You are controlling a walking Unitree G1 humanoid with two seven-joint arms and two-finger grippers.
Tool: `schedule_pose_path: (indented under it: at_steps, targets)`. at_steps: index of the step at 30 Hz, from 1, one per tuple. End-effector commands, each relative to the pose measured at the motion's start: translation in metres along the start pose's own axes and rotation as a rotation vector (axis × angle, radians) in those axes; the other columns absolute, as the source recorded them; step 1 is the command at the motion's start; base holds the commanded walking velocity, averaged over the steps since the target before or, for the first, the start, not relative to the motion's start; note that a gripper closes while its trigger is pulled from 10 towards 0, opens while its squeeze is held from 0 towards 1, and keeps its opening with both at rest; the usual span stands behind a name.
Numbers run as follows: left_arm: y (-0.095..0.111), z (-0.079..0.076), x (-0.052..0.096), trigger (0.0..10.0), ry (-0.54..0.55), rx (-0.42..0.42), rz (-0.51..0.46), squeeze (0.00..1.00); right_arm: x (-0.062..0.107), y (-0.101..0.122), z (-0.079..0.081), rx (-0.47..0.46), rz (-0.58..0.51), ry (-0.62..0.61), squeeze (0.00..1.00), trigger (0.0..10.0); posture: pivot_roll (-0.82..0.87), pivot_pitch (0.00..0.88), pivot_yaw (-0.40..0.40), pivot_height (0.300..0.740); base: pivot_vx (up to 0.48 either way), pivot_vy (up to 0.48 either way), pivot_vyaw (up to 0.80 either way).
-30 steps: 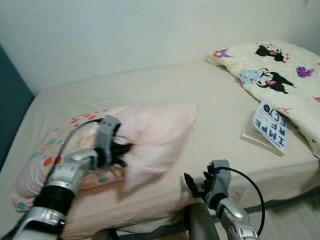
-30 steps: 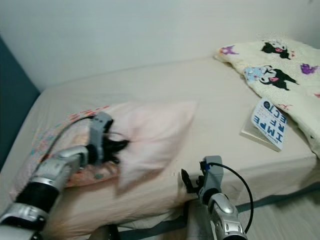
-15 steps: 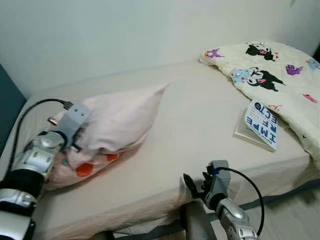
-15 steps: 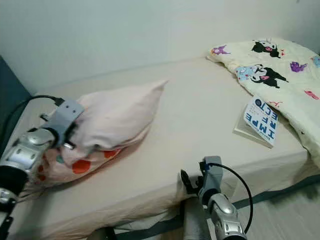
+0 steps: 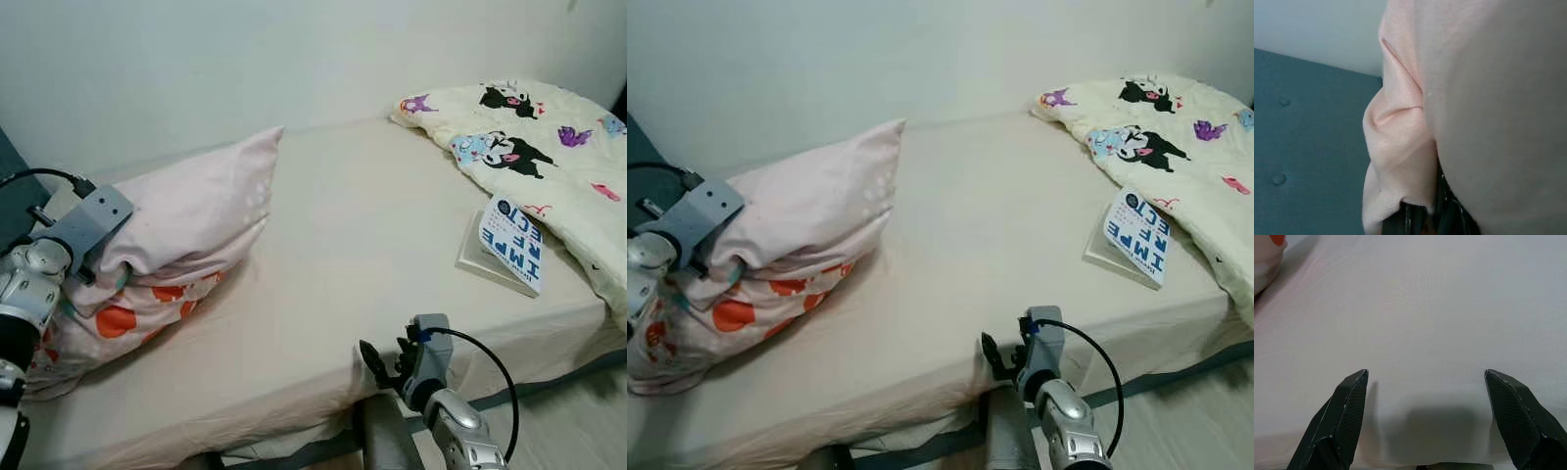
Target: Clean up the room
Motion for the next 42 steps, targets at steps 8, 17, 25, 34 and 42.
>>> schedule_pose_path:
  at_steps: [8,17,25,34,42]
  targets:
    - [-0.075,0.019,0.012,0.0,0.049,-0.14,0.264,0.0,0.002,-0.009,0.001,-0.028,0.026,-0.007,0.0,10.0,-0.11,0.108,0.036,0.581,0.0,0.0,0.0]
    - [-0.11,0.028,0.027,0.0,0.044,-0.144,0.358,0.0,0.002,-0.009,0.001,-0.027,0.028,0.002,0.0,10.0,-0.1,0.104,0.025,0.581,0.0,0.0,0.0]
    - [-0.088,0.075,0.037,0.0,0.205,-0.174,0.279,0.0,0.001,-0.009,0.0,-0.029,0.035,0.009,0.0,10.0,-0.1,0.103,0.015,0.581,0.0,0.0,0.0]
    - [-0.077,0.048,0.03,0.0,0.116,-0.101,0.239,0.0,0.0,-0.009,-0.001,-0.035,0.034,0.005,0.0,10.0,-0.09,0.104,0.019,0.581,0.0,0.0,0.0]
    - [-0.115,-0.087,0.036,10.0,-0.248,0.133,0.332,1.0,0.001,-0.009,-0.001,-0.032,0.034,0.003,0.0,10.0,-0.11,0.109,0.016,0.581,0.0,0.0,0.0]
Point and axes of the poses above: a point about 5 cm out from each wrist's last joint towards the gripper, its own x axis pointing back from the gripper into the wrist, its own y axis along the axis of the wrist's last joint, z = x × y, the point moved 6 cm from there along -x, pointing out of the wrist towards the gripper, and after that the axes turned 10 degrees about x, right-handed, at the moved point
